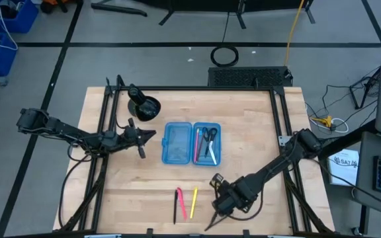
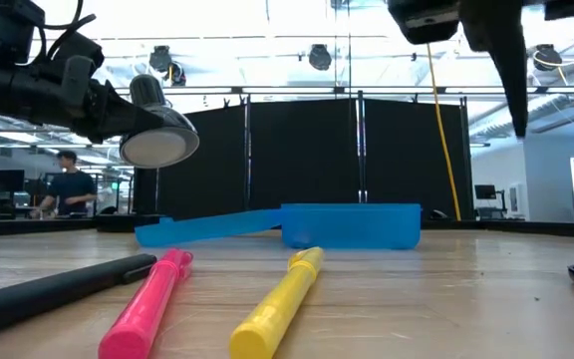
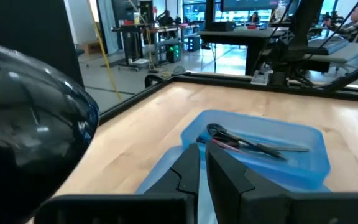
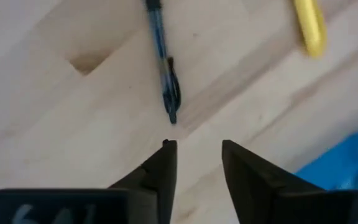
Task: Pick & place school supplies into a supply box
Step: Put the right black pen into the supply box
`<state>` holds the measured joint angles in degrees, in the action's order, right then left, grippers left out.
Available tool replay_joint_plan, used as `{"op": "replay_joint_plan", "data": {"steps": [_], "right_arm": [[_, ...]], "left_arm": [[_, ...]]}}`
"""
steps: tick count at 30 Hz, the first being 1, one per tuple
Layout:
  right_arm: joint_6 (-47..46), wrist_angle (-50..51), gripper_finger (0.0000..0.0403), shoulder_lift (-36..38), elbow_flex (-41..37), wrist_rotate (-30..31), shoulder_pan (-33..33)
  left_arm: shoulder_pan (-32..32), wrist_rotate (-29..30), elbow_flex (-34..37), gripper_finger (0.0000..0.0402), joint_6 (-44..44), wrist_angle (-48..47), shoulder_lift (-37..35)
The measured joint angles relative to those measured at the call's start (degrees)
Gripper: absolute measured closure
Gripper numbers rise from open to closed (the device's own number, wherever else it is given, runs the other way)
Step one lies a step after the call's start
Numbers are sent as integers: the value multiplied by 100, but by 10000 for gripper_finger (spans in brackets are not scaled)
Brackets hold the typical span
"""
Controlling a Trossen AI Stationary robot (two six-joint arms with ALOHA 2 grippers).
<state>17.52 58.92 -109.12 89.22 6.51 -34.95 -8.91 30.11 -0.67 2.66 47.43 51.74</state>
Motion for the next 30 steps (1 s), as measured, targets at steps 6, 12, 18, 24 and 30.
{"op": "replay_joint_plan", "data": {"steps": [6, 12, 18, 24, 30], "right_arm": [[811, -1028, 265, -2, -339, 87, -191], [1331, -1909, 273, -2, -470, -219, -191], [1189, -2425, 273, -2, -665, -229, -194], [1038, -3518, 275, 0, -1266, -532, -308], [1028, -3990, 274, 0, -1580, -524, -513]], "left_arm": [[-2, 3, 0, 371, 120, -65, -1], [0, 7, 0, 371, 58, -133, -2], [-2, 20, 0, 371, -154, -225, 0], [0, 144, 0, 371, 106, -235, 0], [-1, 144, 0, 371, 261, -240, -1]]}}
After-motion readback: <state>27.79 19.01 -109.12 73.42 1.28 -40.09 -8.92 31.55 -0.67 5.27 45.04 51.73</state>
